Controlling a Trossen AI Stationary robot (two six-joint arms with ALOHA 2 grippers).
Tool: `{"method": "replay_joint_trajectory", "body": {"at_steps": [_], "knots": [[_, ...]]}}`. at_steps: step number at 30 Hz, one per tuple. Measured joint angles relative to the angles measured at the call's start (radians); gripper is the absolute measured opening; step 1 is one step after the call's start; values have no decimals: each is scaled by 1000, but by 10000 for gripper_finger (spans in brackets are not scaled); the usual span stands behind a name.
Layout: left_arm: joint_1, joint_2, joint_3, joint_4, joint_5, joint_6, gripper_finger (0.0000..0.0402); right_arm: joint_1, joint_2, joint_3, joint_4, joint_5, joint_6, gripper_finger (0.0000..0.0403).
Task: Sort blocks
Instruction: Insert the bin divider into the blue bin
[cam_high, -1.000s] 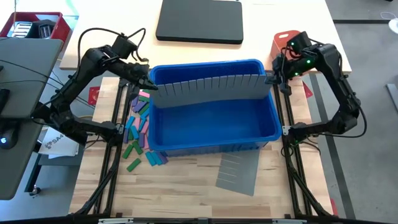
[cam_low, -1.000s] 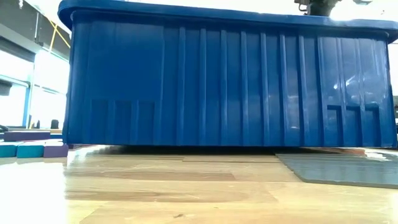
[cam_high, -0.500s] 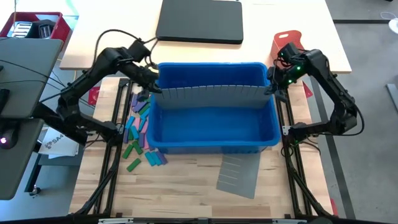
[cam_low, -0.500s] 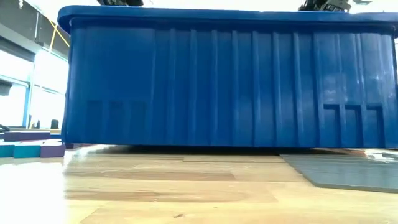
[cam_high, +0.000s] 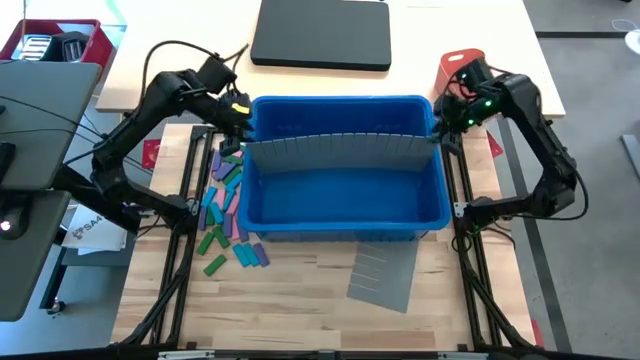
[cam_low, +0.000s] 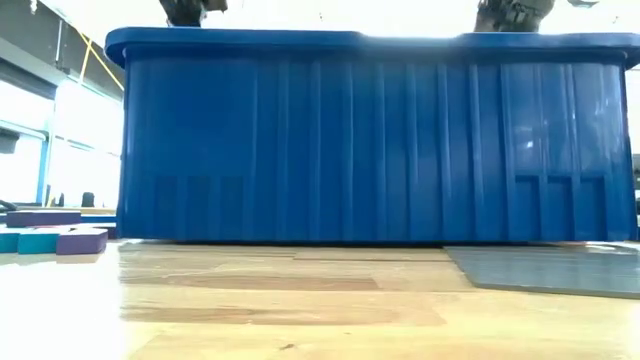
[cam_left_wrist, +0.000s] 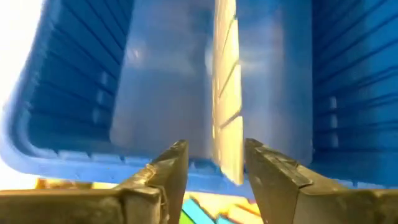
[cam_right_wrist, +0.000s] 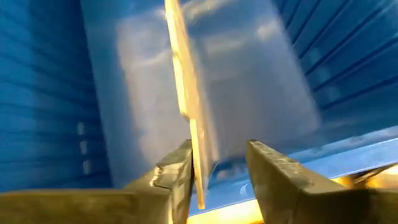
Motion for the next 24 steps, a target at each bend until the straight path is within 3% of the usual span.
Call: {"method": "replay_joint_trajectory", "body": {"at_steps": [4,7,10,16,24], "knots": [[-9,-7,14,92,63,-22,160,0,-6,69,76,-23,40,159],[-13,5,-11,182,123,-29,151,1,-5,57,155,-101,70,150],[-24,31,-51,264,127,-32,134,12,-4,-6,214,-196,80,116],[-52,85,-118,315,131,-55,98,68,-3,-149,239,-210,49,11],[-87,173,-182,315,130,-47,71,153,-3,-347,317,-213,-6,11]]}}
